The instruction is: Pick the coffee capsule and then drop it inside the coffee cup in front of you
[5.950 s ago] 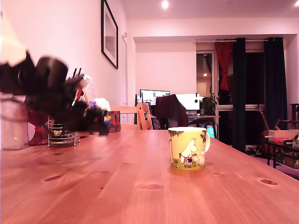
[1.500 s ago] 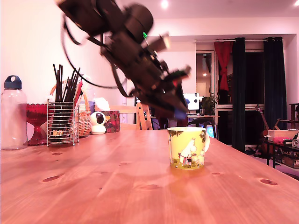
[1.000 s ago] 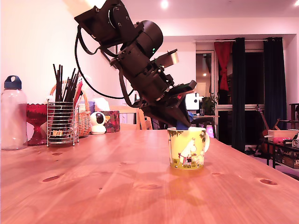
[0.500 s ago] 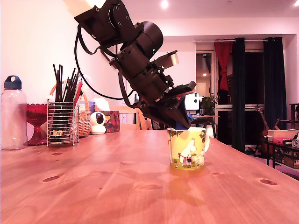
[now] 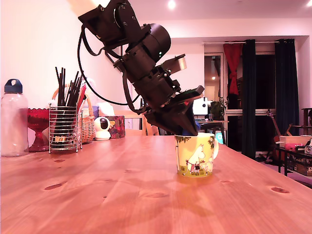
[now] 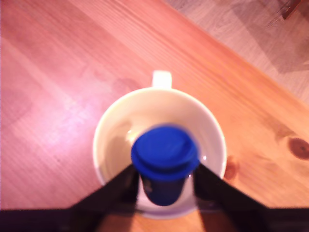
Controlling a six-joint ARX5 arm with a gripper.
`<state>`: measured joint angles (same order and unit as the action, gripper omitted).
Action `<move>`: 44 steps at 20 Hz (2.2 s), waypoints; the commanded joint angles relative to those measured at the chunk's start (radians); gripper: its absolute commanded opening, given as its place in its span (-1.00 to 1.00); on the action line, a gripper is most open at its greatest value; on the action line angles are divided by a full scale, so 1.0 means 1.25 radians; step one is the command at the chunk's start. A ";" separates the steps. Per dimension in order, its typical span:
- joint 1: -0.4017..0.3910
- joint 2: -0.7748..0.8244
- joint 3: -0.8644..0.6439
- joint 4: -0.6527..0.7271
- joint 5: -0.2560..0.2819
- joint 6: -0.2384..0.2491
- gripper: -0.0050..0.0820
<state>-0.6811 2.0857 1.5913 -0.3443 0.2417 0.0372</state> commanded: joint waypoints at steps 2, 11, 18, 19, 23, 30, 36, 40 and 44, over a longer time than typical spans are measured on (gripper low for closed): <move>-0.003 0.016 0.004 -0.005 0.010 -0.009 0.54; -0.003 0.007 0.015 -0.005 0.010 -0.033 0.54; -0.003 0.007 0.017 0.021 0.010 -0.058 0.54; -0.003 0.007 0.017 0.016 0.010 -0.067 0.54; -0.003 0.007 0.017 0.008 0.009 -0.071 0.54; -0.005 -0.020 0.017 0.012 0.008 -0.081 0.52; -0.012 -0.105 0.017 -0.010 -0.013 -0.081 0.09; -0.027 -0.137 0.017 -0.056 -0.015 -0.065 -0.52; -0.050 -0.152 0.015 -0.097 -0.041 -0.065 -0.55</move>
<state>-0.7349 1.8915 1.6138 -0.4683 0.1986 -0.0490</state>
